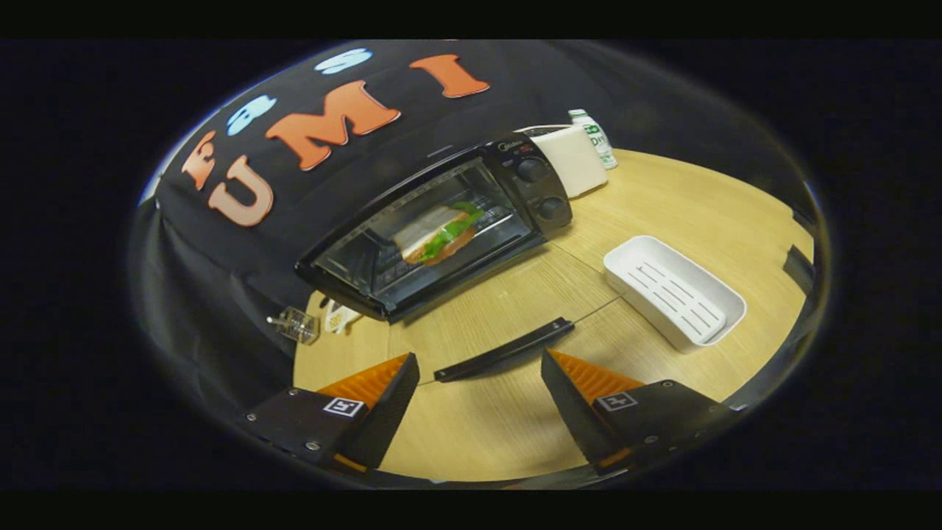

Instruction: Open the toaster oven, put the food inside, and close the toaster oven door.

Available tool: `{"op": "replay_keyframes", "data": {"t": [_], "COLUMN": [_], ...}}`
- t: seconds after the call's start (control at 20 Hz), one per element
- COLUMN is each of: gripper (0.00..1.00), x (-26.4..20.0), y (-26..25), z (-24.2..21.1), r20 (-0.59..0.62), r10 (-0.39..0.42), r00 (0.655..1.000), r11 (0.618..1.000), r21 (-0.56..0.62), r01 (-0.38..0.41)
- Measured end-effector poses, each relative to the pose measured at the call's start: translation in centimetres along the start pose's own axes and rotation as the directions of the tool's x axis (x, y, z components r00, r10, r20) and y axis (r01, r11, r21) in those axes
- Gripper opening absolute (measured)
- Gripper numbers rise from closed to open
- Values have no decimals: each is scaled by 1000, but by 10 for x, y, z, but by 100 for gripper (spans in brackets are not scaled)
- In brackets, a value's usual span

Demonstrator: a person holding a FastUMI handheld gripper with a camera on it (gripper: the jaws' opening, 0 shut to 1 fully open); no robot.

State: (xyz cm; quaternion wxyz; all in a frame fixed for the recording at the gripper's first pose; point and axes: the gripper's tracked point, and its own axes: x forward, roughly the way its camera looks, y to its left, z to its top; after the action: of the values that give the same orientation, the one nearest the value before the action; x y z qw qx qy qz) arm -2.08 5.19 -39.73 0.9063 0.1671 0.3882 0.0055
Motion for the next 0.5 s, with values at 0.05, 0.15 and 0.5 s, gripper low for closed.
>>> {"op": "replay_keyframes", "data": {"t": [0.05,0.15,0.5], "gripper": [98,99,99], "x": [3,6,40], "y": [-6,-19,-19], "z": [-6,-19,-41], "r20": [-4,-10,-56], "r10": [-19,-56,-89], "r00": [1000,998,994], "r11": [997,976,919], "r21": [-73,-213,-390], "r01": [19,53,60]}}
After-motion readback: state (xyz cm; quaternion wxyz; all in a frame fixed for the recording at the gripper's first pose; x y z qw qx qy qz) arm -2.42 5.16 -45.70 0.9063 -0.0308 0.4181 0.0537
